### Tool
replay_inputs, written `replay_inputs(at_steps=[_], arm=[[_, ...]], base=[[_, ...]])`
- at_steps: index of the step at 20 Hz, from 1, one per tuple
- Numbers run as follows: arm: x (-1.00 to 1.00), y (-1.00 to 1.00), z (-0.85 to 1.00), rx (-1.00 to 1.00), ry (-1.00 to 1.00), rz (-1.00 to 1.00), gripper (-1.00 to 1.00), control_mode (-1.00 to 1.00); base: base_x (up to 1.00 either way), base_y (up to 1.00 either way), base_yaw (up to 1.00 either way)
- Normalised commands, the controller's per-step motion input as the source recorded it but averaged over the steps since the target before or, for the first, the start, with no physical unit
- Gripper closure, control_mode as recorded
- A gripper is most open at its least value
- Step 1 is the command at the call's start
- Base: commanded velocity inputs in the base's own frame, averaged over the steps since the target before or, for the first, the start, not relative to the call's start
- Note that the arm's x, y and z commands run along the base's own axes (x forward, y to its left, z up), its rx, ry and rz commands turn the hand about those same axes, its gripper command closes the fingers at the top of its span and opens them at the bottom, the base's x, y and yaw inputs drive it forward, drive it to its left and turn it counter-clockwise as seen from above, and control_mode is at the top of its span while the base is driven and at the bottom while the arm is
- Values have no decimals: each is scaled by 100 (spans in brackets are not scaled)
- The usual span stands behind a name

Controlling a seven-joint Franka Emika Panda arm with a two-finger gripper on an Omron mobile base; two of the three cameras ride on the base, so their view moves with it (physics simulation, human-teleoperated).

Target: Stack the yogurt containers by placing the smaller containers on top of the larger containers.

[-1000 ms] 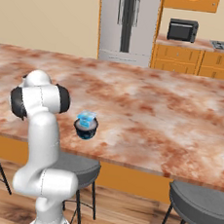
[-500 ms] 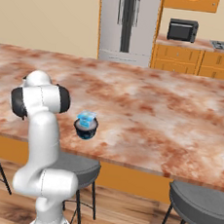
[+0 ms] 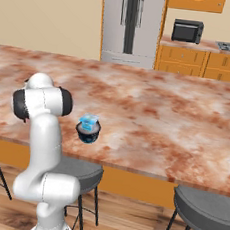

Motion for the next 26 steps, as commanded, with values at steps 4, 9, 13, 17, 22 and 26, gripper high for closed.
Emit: replay_inputs(at_steps=[4, 9, 13, 17, 22, 26], arm=[[23, -2, -43, 0, 0, 3, -100, -100], [28, 0, -48, 0, 0, 3, -100, -100], [23, 0, -52, 0, 0, 3, -100, -100], [18, 0, -47, 0, 0, 2, -100, -100], [9, 0, -21, 0, 0, 0, 100, -100], [0, -6, -4, 0, 0, 0, 100, -100]], base=[[0, 0, 0], [0, 0, 0], [0, 0, 0], [0, 0, 0], [0, 0, 0], [0, 0, 0]])
